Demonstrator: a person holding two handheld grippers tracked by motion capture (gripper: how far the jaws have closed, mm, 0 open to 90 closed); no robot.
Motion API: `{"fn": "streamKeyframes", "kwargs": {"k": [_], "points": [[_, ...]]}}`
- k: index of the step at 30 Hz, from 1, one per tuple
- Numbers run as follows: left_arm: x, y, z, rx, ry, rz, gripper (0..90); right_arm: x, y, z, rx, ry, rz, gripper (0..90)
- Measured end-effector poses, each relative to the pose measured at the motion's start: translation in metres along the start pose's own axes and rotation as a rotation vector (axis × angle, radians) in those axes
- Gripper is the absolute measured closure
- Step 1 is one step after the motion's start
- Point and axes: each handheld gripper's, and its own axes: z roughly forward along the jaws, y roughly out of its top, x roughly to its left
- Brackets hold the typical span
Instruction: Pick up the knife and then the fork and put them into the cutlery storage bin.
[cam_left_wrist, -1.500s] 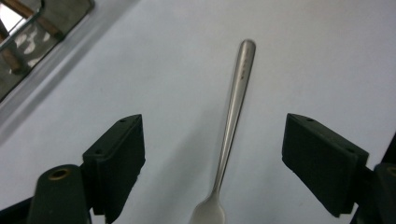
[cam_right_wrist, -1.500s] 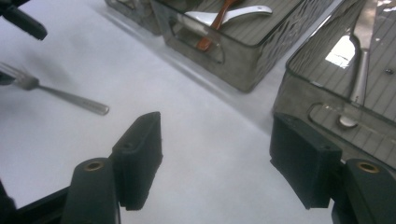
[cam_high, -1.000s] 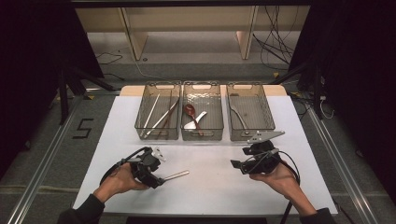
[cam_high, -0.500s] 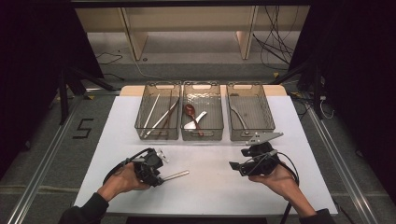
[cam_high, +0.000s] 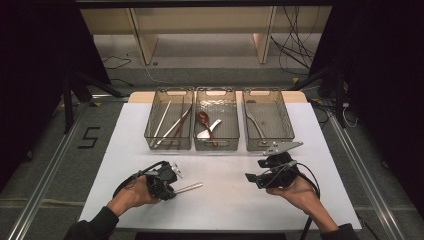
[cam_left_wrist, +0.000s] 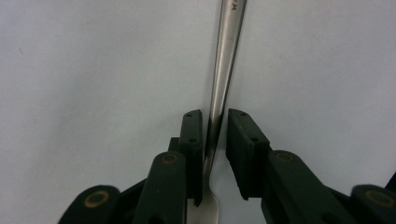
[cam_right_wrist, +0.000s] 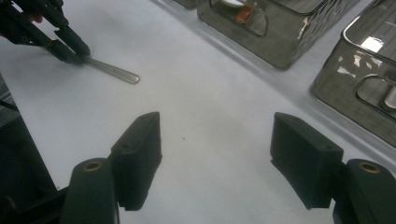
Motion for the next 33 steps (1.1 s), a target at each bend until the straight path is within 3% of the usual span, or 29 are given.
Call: {"fn": "streamKeyframes", "kwargs": {"k": [11,33], "points": [[-0.004,0.003,0.0,0.012,0.013,0.056,83.0,0.001,0.001,0.001,0.005,0.003,-0.002,34.7],[-0.005,0.002,-0.014,-0.058,-0.006,0.045,83.6,0.002,0.001,0.001,0.002,0.01,-0.003,35.2]]}}
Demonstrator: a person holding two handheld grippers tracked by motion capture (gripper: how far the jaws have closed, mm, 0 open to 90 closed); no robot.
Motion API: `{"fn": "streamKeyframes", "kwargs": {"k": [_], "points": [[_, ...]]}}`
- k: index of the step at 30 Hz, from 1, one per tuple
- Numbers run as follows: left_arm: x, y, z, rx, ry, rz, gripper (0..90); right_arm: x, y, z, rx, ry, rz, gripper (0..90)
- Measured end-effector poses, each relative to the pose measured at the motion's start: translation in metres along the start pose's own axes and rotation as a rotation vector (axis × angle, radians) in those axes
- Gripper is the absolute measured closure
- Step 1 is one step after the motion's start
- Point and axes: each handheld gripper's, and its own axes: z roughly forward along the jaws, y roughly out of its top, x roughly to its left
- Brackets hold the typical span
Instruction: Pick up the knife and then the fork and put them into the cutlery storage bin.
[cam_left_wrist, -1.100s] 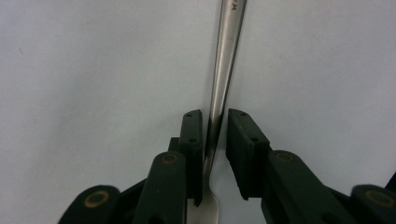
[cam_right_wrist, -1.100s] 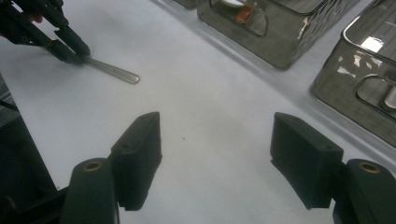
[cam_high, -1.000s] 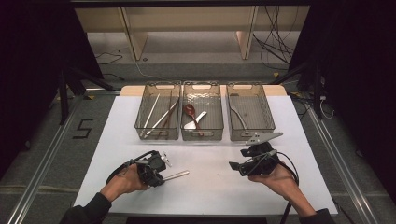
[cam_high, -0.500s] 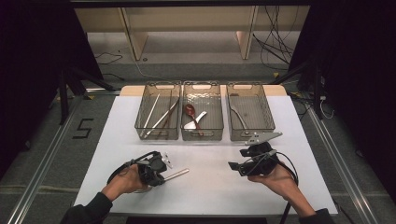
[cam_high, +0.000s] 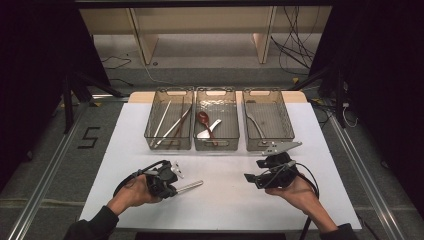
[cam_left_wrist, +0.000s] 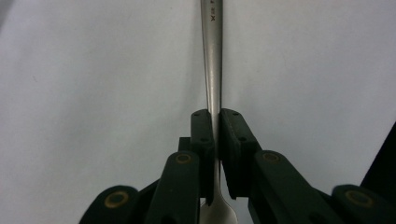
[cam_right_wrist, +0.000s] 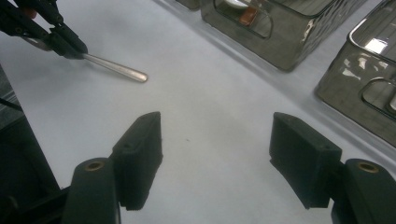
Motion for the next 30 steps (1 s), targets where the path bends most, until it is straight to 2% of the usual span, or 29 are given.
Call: {"fn": "streamKeyframes", "kwargs": {"k": [10,17,22,30], "points": [[-0.006,0.004,-0.011,-0.035,0.0,0.002,83.6,0.002,0.001,0.003,0.002,0.01,-0.004,35.4],[-0.011,0.007,-0.019,-0.051,-0.006,0.007,83.6,0.011,0.004,0.009,0.007,0.043,-0.028,35.4],[-0.018,0.012,-0.027,-0.083,-0.016,0.023,83.6,0.022,0.009,0.015,-0.003,0.073,-0.07,34.8],[-0.034,0.022,-0.033,-0.111,-0.052,0.068,83.6,0.052,0.016,0.032,0.009,0.142,-0.196,34.1]]}}
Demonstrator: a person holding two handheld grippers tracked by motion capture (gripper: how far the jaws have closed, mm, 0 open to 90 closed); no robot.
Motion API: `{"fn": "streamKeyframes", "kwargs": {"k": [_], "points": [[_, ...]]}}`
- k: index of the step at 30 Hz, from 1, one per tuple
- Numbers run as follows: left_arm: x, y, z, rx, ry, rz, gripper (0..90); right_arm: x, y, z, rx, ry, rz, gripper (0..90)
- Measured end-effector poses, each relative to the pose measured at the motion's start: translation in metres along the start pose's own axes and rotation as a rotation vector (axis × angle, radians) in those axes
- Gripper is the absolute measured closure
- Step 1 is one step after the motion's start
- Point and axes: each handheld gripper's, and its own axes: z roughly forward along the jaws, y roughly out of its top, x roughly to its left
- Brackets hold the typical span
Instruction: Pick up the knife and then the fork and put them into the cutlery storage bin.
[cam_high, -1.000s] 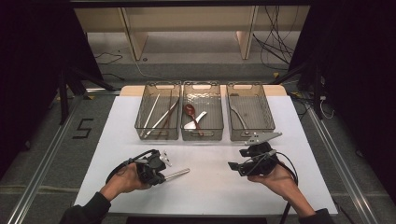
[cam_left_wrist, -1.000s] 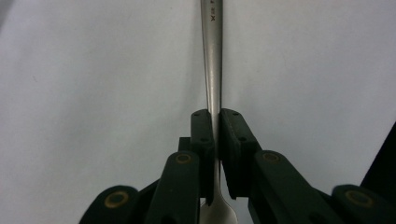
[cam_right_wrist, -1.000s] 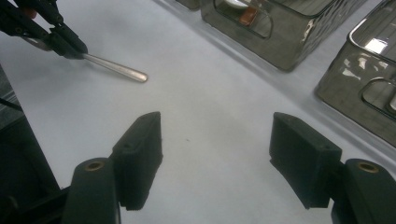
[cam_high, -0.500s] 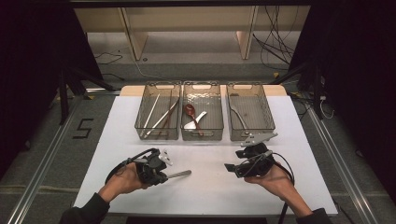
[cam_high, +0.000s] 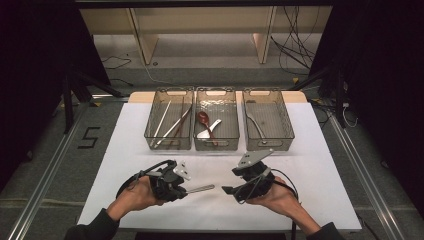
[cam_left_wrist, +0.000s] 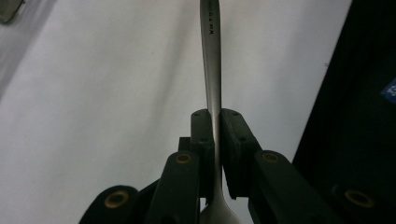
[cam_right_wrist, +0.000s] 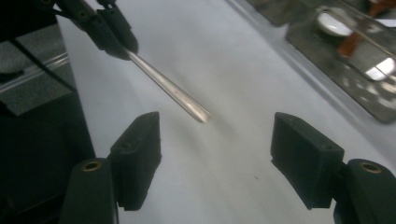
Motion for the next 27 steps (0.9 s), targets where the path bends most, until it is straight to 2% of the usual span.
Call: {"fn": "streamKeyframes", "kwargs": {"k": [7,11,16,19,20,23,26,27], "points": [[-0.01,0.008,-0.002,-0.011,-0.035,0.024,83.6,0.018,0.006,0.018,0.028,0.05,-0.095,34.0],[-0.012,0.01,0.0,-0.011,-0.043,0.027,83.6,0.025,0.007,0.028,0.06,0.062,-0.116,34.1],[-0.014,0.013,-0.001,-0.016,-0.063,0.028,83.5,0.03,0.006,0.04,0.091,0.064,-0.179,35.3],[-0.016,0.014,-0.001,-0.018,-0.071,0.033,83.5,0.033,0.005,0.044,0.102,0.063,-0.212,37.7],[-0.016,0.015,-0.001,-0.022,-0.077,0.033,83.5,0.035,0.005,0.046,0.102,0.063,-0.208,38.5],[-0.017,0.016,0.0,-0.01,-0.081,0.046,83.5,0.037,0.005,0.048,0.111,0.063,-0.238,42.1],[-0.018,0.016,0.001,-0.009,-0.085,0.044,83.5,0.038,0.006,0.049,0.11,0.06,-0.251,46.4],[-0.019,0.017,0.001,-0.021,-0.09,0.031,83.5,0.039,0.006,0.049,0.106,0.058,-0.257,48.8]]}}
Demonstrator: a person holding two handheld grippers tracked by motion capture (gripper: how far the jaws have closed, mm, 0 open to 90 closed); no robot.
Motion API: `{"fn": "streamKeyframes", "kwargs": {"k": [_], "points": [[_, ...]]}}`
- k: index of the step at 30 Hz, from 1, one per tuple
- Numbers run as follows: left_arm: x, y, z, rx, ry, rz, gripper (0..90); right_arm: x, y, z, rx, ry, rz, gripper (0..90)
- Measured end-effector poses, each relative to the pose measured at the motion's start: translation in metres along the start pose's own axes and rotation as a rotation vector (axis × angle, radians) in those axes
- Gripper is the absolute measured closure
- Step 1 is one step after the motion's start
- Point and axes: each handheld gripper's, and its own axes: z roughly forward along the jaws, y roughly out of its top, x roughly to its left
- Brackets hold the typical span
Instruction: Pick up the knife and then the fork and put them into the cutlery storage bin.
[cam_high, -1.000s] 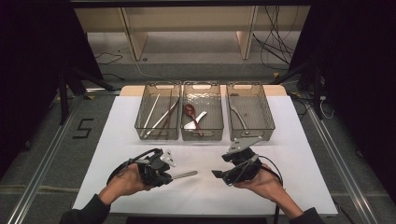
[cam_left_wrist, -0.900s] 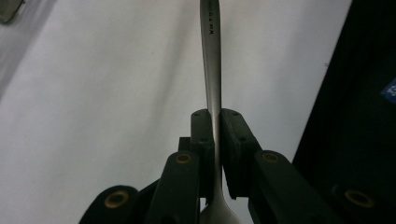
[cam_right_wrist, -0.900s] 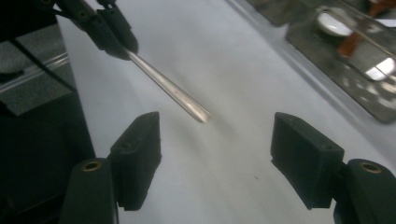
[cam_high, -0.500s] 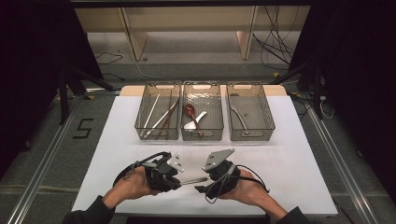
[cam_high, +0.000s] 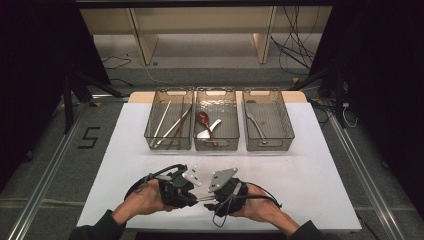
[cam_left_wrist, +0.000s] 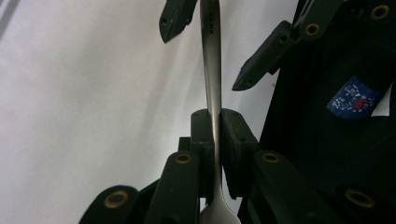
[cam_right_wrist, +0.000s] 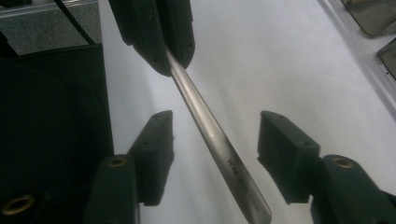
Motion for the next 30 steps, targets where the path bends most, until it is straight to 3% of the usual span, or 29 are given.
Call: {"fn": "streamKeyframes", "kwargs": {"k": [4,7,13,16,19,24,26,30], "points": [[0.0,0.001,-0.001,0.001,-0.02,0.008,83.5,0.002,0.0,0.002,0.005,-0.022,-0.041,56.2],[0.0,0.0,0.0,-0.005,-0.028,-0.007,83.4,0.003,0.0,0.002,0.003,-0.018,-0.066,62.8],[0.0,0.001,0.002,-0.001,-0.048,0.001,83.4,0.007,-0.001,0.004,0.021,0.001,-0.098,71.7],[0.001,0.0,0.003,0.012,-0.076,-0.002,83.3,0.01,-0.002,0.004,0.027,0.013,-0.144,75.6],[0.0,-0.001,0.006,0.035,-0.076,0.014,84.5,0.013,-0.002,0.005,0.022,0.021,-0.204,84.3],[0.0,-0.001,0.011,0.063,-0.102,0.019,82.1,0.02,-0.002,0.008,0.069,0.06,-0.254,87.6],[0.002,-0.002,0.01,0.035,-0.106,-0.014,77.3,0.02,-0.002,0.008,0.079,0.048,-0.252,87.7],[0.006,-0.002,0.002,-0.025,-0.089,-0.043,61.8,0.015,-0.005,0.006,0.095,0.039,-0.238,87.7]]}}
